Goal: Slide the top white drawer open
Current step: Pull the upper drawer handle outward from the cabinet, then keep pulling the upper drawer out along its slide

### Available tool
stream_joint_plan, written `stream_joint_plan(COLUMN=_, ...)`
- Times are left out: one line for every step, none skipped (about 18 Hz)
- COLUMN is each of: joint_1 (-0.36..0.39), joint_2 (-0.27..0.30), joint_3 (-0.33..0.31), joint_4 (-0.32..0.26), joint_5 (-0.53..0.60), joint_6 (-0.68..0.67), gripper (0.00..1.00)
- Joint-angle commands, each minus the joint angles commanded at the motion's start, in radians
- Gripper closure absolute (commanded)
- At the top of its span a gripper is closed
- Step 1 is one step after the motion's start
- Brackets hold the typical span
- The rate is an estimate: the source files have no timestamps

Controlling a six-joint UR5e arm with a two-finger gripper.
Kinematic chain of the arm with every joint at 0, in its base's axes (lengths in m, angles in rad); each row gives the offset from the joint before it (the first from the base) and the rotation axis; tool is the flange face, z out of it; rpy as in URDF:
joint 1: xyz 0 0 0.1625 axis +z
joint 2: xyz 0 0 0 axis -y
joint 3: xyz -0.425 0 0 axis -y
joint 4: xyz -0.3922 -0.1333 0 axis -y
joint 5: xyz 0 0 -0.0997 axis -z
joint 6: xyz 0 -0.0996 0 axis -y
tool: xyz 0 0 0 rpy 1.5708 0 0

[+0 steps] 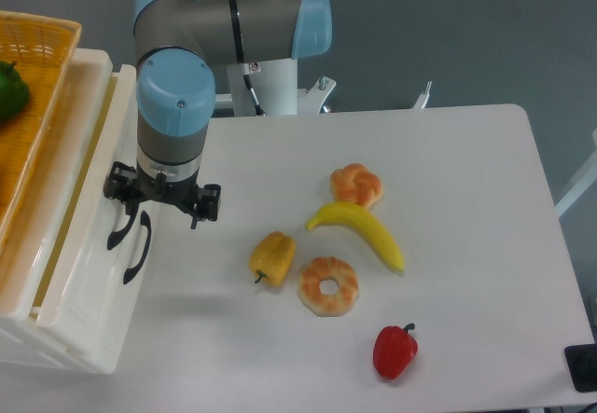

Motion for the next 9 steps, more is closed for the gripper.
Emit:
stream_joint_plan(joint_1=0.0, joint_2=0.0, joint_3=0.0, joint_4=0.002, joint_5=0.0, joint_6=0.0, gripper=0.0)
stream_joint_plan(joint_1=0.0, joint_2=-0.002, joint_3=0.002, joint_4=0.002, joint_5=0.005, joint_6=0.0, gripper=0.0)
stream_joint_plan(joint_1=0.002, joint_2=-0.002, joint_3=0.002, joint_4=0.002, joint_5=0.008, joint_6=0.003, gripper=0.0)
stream_joint_plan(joint_1=0.002, joint_2=0.0, joint_3=0.003, joint_4=0.002, joint_5=0.008, joint_6=0.011, gripper=0.0)
stream_joint_plan(joint_1=0.002, joint_2=-0.002, joint_3=0.003, joint_4=0.002, joint_5=0.008, joint_6=0.015, gripper=0.0)
stream_joint_plan(joint_1=0.002, joint_2=-0.002, joint_3=0.003, joint_4=0.003, joint_5=0.009, joint_6=0.015, gripper=0.0)
stream_joint_plan(joint_1=0.002, joint_2=-0.002, joint_3=0.003, joint_4=0.003, joint_5=0.012, joint_6=0.017, gripper=0.0)
stream_joint_plan(joint_1=0.002, joint_2=-0.003, joint_3=0.003, joint_4=0.003, joint_5=0.024, joint_6=0.017, gripper=0.0)
stream_joint_plan(joint_1=0.002, joint_2=-0.003, joint_3=0.003, joint_4=0.008, joint_5=0.029, joint_6=0.017, gripper=0.0)
